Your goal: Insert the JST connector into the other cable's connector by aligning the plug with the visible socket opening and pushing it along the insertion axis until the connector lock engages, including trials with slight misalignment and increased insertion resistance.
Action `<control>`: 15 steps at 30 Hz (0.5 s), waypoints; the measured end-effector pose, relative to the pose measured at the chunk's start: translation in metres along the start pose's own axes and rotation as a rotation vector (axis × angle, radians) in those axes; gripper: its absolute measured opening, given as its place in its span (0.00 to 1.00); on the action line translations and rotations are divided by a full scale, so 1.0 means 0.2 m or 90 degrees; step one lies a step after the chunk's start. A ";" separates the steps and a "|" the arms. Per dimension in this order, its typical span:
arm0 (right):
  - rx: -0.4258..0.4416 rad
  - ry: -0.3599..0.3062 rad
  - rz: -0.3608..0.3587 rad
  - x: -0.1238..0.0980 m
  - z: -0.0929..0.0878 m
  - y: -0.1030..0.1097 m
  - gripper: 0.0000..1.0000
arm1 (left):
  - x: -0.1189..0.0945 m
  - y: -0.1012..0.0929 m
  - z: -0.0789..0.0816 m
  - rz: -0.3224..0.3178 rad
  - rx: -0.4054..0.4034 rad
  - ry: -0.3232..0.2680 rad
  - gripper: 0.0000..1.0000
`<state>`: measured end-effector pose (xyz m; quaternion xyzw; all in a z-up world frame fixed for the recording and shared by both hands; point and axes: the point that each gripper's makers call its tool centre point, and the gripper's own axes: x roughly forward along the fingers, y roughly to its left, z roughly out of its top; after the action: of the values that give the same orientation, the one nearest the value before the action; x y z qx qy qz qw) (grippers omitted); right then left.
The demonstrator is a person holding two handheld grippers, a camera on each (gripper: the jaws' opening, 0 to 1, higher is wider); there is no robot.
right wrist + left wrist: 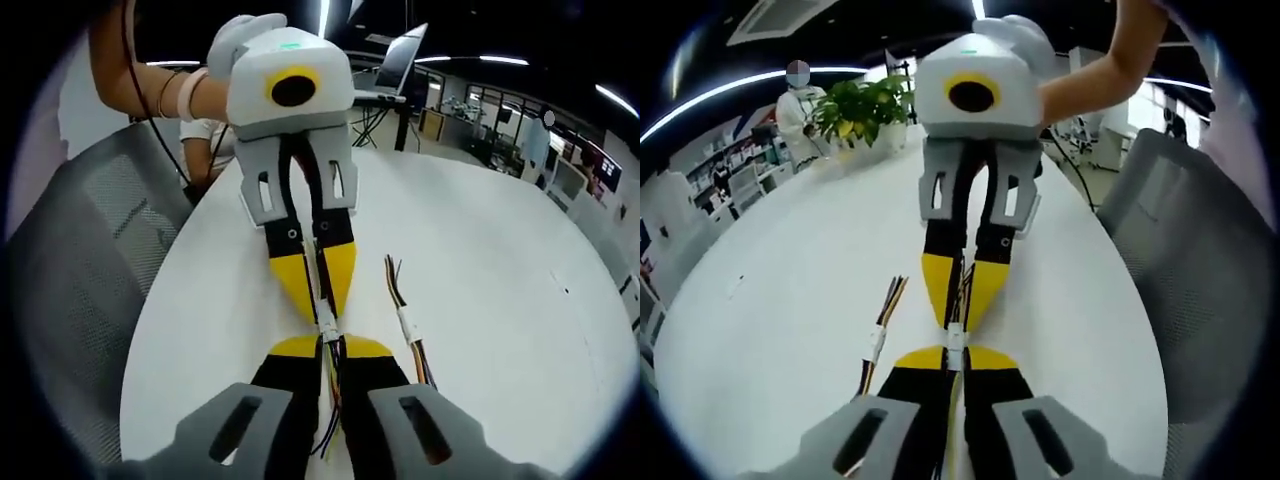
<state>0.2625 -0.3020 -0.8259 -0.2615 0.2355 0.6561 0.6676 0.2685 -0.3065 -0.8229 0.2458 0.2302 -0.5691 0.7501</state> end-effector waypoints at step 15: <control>0.003 -0.022 -0.023 -0.03 0.05 -0.06 0.02 | -0.04 0.07 0.04 0.006 0.013 -0.003 0.00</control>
<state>0.2748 -0.2993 -0.8138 -0.2527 0.2206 0.6477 0.6841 0.2808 -0.3027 -0.8105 0.2529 0.2212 -0.5687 0.7508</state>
